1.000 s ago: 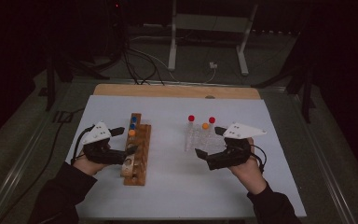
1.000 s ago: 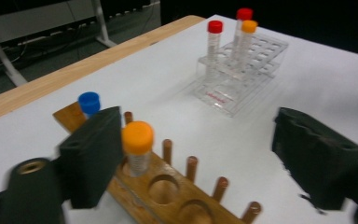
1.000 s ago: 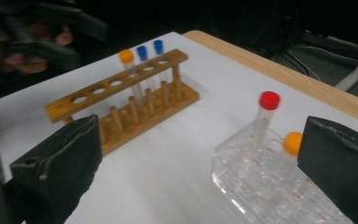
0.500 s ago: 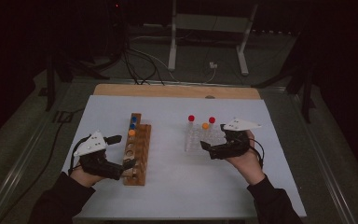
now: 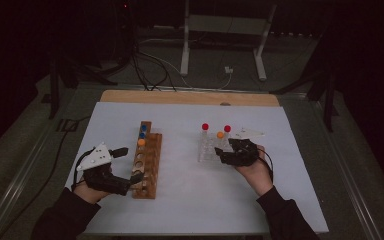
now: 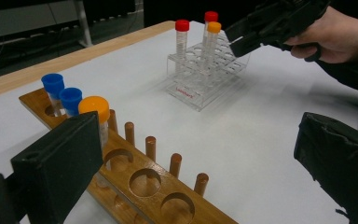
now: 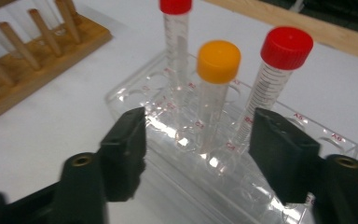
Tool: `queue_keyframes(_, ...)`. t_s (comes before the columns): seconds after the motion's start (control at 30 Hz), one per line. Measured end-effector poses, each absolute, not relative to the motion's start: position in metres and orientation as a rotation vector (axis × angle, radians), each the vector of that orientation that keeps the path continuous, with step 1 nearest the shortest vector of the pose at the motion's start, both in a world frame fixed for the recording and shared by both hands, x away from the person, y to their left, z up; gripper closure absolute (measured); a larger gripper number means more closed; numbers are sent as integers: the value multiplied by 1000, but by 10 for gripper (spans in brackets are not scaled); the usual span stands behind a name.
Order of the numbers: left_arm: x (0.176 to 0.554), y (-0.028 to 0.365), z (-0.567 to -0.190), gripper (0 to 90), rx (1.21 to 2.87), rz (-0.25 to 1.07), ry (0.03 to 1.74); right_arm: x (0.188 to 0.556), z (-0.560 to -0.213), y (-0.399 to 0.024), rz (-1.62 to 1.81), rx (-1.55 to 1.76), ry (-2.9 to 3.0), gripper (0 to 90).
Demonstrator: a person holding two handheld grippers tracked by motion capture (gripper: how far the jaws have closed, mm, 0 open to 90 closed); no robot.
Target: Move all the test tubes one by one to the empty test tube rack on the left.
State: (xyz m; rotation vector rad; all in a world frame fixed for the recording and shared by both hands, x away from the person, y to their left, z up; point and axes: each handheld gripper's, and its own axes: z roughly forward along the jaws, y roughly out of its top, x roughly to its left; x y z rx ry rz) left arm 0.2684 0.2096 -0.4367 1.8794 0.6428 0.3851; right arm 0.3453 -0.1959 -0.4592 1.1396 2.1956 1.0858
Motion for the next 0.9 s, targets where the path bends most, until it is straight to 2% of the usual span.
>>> queue_keyframes(0.03, 269, 210, -437, 20, 1881, 386, 642, 348, -460, -196, 1086, 1154, 2202, 465)
queue_keyframes(0.07, 269, 209, -437, 20, 1881, 387, 645, 349, -461, -196, 1083, 1165, 2203, 493)
queue_keyframes(0.23, 269, 209, -438, 20, 1884, 382, 643, 359, -464, -195, 1065, 1203, 2209, 597)
queue_keyframes(0.57, 269, 209, -438, 20, 1887, 383, 643, 370, -466, -190, 1047, 1224, 2201, 679)
queue_keyframes(0.7, 269, 209, -438, 20, 1889, 387, 642, 372, -465, -190, 1056, 1226, 2209, 740)
queue_keyframes(0.9, 269, 209, -438, 20, 1888, 384, 647, 371, -463, -187, 1033, 1208, 2212, 752)
